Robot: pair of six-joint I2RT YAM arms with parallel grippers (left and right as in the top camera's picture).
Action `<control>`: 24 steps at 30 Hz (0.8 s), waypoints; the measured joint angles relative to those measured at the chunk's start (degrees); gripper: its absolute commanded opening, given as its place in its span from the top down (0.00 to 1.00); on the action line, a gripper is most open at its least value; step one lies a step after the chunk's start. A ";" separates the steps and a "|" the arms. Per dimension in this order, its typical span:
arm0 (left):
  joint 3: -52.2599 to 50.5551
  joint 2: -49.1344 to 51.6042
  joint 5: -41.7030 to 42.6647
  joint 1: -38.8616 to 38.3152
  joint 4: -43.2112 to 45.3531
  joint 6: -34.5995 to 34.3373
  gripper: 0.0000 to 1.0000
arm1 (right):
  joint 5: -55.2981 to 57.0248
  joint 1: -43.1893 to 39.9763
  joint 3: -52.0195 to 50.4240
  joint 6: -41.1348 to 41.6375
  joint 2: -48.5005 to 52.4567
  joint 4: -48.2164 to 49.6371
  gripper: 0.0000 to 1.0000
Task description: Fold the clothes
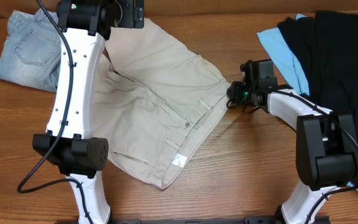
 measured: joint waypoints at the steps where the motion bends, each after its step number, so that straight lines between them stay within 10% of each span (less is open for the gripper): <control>1: 0.00 0.00 0.00 0.00 0.00 0.00 0.01 | 0.00 0.02 0.00 -0.07 0.13 0.20 0.91; 18: -0.02 0.00 0.00 -0.02 0.33 0.02 0.05 | -0.94 -8.09 12.50 -0.15 0.83 10.38 0.96; 21: -0.02 0.00 0.00 -0.04 0.46 0.02 0.04 | -1.07 -11.54 14.34 0.04 0.83 15.28 0.11; 24: -0.02 0.00 0.00 -0.04 0.42 0.04 0.04 | -1.70 -13.57 14.95 0.02 0.83 16.70 0.00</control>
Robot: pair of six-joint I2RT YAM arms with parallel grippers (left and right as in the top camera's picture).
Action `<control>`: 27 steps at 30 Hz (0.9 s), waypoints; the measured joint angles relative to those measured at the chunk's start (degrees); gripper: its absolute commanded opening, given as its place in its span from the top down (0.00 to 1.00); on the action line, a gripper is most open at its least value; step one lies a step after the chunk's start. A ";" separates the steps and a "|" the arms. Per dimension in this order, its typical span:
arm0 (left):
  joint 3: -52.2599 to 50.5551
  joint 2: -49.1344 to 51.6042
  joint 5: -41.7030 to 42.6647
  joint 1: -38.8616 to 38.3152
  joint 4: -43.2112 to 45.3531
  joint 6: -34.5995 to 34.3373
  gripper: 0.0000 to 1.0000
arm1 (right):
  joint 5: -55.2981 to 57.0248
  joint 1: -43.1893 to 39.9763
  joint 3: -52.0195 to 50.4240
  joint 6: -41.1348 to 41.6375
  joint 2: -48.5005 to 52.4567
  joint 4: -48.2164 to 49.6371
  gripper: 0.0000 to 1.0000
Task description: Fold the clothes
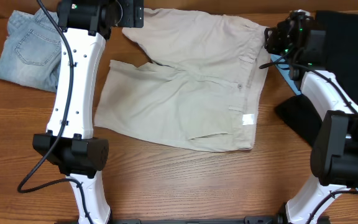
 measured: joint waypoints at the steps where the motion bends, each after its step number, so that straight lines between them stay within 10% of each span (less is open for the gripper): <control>1: 0.00 0.00 0.00 0.00 -0.13 0.13 0.03 | -0.44 -0.24 0.04 0.09 0.00 -0.81 0.00; 27: -2.80 -7.80 4.94 -0.44 -30.80 -2.80 0.00 | -11.41 1.97 0.68 2.58 -50.95 -65.42 0.00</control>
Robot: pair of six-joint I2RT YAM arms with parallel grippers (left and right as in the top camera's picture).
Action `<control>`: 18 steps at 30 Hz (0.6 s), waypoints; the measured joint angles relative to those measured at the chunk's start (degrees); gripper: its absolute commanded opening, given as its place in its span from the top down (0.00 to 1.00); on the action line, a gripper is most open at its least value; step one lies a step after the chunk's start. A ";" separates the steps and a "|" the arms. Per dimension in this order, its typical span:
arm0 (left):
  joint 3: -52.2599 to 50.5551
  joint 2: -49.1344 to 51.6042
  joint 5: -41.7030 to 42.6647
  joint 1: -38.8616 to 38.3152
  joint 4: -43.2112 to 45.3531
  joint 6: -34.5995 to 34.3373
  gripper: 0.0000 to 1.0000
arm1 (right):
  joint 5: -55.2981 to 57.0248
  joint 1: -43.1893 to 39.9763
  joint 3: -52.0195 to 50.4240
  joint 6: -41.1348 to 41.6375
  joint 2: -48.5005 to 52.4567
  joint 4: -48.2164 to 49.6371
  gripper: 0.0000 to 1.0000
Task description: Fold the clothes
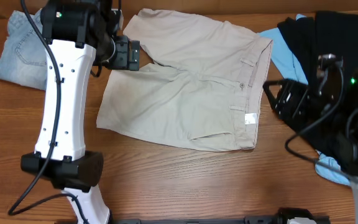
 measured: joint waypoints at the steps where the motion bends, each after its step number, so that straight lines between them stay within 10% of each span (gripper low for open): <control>1: -1.53 -1.07 0.00 -0.26 0.17 -0.52 0.00 | 0.07 0.00 0.00 0.02 -0.31 -2.40 0.00; 8: -25.51 -16.90 -6.19 -1.53 7.87 -12.35 0.00 | 9.75 0.61 -1.68 3.43 0.68 -11.96 0.00; 18: -67.28 -18.88 -8.96 8.35 45.94 -39.47 0.00 | 25.81 11.98 -2.60 14.82 12.04 -13.79 0.01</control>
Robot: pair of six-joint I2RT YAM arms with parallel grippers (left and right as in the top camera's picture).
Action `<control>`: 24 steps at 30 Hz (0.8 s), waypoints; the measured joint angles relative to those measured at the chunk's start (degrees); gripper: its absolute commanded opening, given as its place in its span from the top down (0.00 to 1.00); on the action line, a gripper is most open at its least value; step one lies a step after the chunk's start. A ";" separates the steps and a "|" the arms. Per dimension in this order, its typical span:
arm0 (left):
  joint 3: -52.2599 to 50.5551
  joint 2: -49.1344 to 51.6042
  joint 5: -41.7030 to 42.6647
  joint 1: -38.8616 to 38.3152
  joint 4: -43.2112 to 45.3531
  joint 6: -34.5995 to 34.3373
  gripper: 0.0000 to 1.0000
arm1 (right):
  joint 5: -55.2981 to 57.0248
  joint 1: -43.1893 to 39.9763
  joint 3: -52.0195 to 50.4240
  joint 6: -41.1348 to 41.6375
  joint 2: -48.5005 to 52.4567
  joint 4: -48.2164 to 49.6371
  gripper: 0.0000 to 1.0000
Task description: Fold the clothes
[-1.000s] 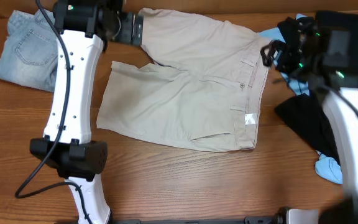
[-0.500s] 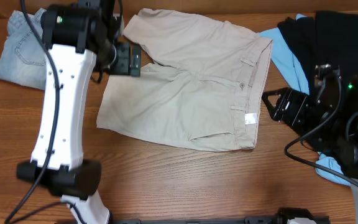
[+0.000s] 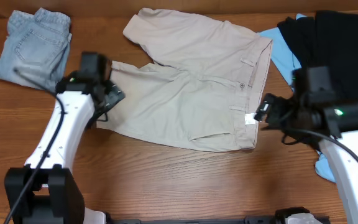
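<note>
Khaki shorts lie spread flat in the middle of the table, waistband to the right and both legs to the left. My left gripper sits low at the hem of the nearer leg, its fingers dark against the cloth, so their state is unclear. My right gripper is at the near corner of the waistband, beside the white tag. Its fingers look spread and hold nothing.
Folded blue jeans lie at the far left corner. A black garment lies over a light blue one at the far right, just beyond the right arm. Bare wood runs along the table's front edge.
The left gripper has moved from the shorts' crotch area near the back down to the nearer leg's hem. The right gripper has moved left, to the waistband's near corner. The shorts have not moved.
The shorts lay crumpled and slanted, with the left gripper at the far leg and the right at the waistband. Then they were stretched out along the back. Then they lay flat, both grippers off them. Now both grippers are at the near edge.
</note>
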 measured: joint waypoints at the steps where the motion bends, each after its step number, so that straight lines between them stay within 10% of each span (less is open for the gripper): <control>1: -2.23 0.04 0.35 1.75 2.34 -2.03 0.01 | 0.31 0.74 -0.09 0.59 1.29 -0.04 0.02; 18: -8.92 8.57 5.35 4.74 12.37 -8.17 0.11 | 1.92 1.90 -1.27 4.11 5.35 1.20 0.03; 24: -8.87 10.86 6.38 4.74 12.37 -9.07 0.63 | 1.97 1.90 -4.85 5.29 5.35 1.46 0.04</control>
